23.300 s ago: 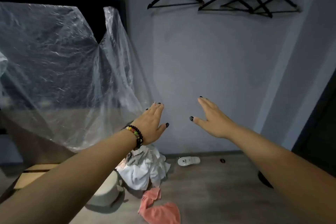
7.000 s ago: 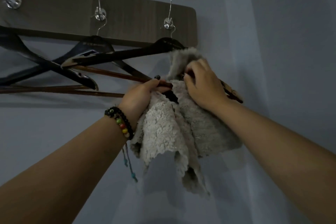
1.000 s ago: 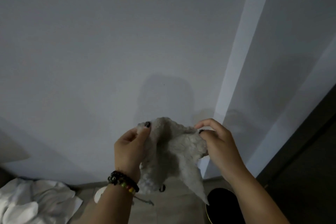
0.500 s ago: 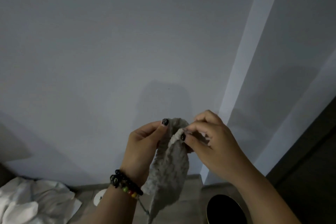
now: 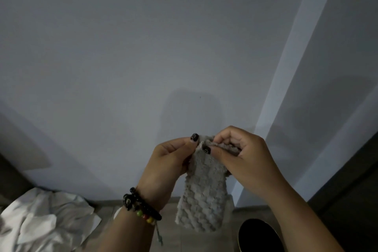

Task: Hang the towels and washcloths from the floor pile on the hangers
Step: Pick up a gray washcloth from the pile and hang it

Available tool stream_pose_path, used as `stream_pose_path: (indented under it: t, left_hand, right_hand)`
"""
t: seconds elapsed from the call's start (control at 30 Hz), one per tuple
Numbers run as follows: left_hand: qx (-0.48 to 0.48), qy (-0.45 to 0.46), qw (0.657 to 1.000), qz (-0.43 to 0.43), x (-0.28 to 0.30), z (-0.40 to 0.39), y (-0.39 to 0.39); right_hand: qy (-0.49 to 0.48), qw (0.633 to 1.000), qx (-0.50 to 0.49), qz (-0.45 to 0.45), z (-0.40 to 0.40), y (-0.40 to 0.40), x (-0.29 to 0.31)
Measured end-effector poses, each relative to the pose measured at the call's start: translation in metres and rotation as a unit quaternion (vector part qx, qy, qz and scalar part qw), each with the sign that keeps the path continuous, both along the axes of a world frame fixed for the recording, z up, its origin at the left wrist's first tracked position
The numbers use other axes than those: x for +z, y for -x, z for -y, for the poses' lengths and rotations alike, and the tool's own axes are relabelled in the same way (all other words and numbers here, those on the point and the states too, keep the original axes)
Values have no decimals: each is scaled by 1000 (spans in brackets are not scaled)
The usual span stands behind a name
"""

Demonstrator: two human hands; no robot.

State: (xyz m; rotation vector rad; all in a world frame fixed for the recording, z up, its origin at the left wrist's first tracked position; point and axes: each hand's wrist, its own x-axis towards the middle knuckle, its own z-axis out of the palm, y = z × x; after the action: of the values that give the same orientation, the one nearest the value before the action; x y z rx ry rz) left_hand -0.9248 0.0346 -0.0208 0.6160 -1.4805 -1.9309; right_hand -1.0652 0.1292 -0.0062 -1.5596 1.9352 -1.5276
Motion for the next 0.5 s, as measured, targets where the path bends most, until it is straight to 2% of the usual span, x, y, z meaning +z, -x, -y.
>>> stream_pose_path:
  t: [0.17,0.33,0.4,0.5]
  left_hand:
    - [-53,20,998,-30,2,-1,-4]
    - [7,30,999,-8,-1,-2,-4]
    - [36,34,999,3,-1,-2,-3]
    - [101,41,994,-1,0,-2,-4]
  right_hand:
    - [-6,1000,-23,11,-2,2,2]
    - [-14,1000,-15,21,-5,1,2]
    - [-33,999,3,0,-6,2,-1]
    - [-96,991,17,-95,-11,7,-12]
